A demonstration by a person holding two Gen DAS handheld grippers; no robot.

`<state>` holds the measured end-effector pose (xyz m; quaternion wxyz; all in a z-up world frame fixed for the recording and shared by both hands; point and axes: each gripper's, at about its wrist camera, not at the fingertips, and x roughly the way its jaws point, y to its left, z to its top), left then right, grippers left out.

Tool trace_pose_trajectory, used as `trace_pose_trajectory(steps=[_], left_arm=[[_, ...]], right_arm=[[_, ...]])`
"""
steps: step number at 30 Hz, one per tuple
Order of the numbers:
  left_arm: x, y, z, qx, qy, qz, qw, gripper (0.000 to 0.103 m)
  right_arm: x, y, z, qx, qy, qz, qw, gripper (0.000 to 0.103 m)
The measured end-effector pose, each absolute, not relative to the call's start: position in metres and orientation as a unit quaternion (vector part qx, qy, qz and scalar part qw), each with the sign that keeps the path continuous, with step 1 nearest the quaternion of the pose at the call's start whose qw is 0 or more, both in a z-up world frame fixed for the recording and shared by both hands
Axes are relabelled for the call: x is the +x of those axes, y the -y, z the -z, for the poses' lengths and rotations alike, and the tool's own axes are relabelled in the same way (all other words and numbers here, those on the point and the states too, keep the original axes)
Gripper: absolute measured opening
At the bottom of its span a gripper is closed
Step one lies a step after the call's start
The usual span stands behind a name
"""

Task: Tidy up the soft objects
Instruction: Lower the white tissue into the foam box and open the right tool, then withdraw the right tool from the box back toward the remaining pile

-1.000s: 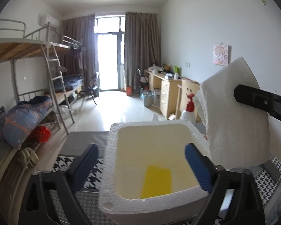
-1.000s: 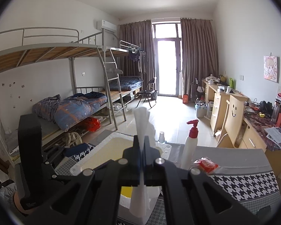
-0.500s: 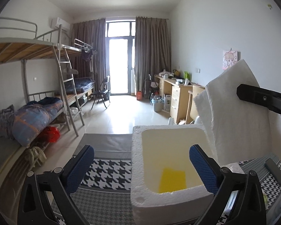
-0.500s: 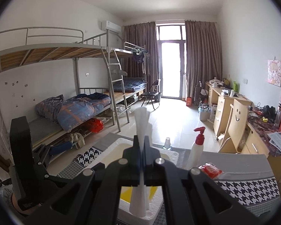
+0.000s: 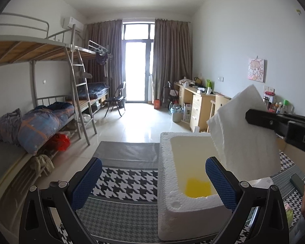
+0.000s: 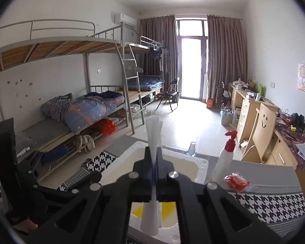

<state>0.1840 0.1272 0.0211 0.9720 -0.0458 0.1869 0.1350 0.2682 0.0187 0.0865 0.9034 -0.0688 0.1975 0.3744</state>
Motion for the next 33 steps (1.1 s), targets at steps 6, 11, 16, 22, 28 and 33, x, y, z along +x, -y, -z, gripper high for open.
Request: trace_pose_trajectory(steps=[6,11,16,22,28,33], left_arm=[[0.181,-0.136,-0.019,-0.05,-0.187,-0.139,0.971,0.102],[0.181,-0.139,-0.017,-0.056,-0.187,-0.141,0.971,0.102],[0.178,-0.144,-0.013,-0.057,-0.19,-0.142,0.97,0.102],[0.176,-0.147,-0.012,-0.067,-0.188,-0.143,0.969,0.102],[0.174,-0.149,-0.009,-0.065,-0.192,-0.146,0.968,0.102],[0.171,-0.15,-0.009,-0.066,-0.192,-0.148,0.968,0.102]], right_arm=[[0.274,-0.024,-0.077,-0.073,-0.216,-0.368,0.901,0.004],[0.277,-0.029,-0.07,-0.081,-0.231,-0.363,0.899,0.004],[0.278,-0.033,-0.065,-0.086,-0.239,-0.363,0.897,0.004],[0.282,-0.04,-0.057,-0.091,-0.253,-0.36,0.893,0.005],[0.28,-0.044,-0.049,-0.097,-0.261,-0.363,0.889,0.061],[0.278,-0.047,-0.045,-0.106,-0.263,-0.361,0.888,0.072]])
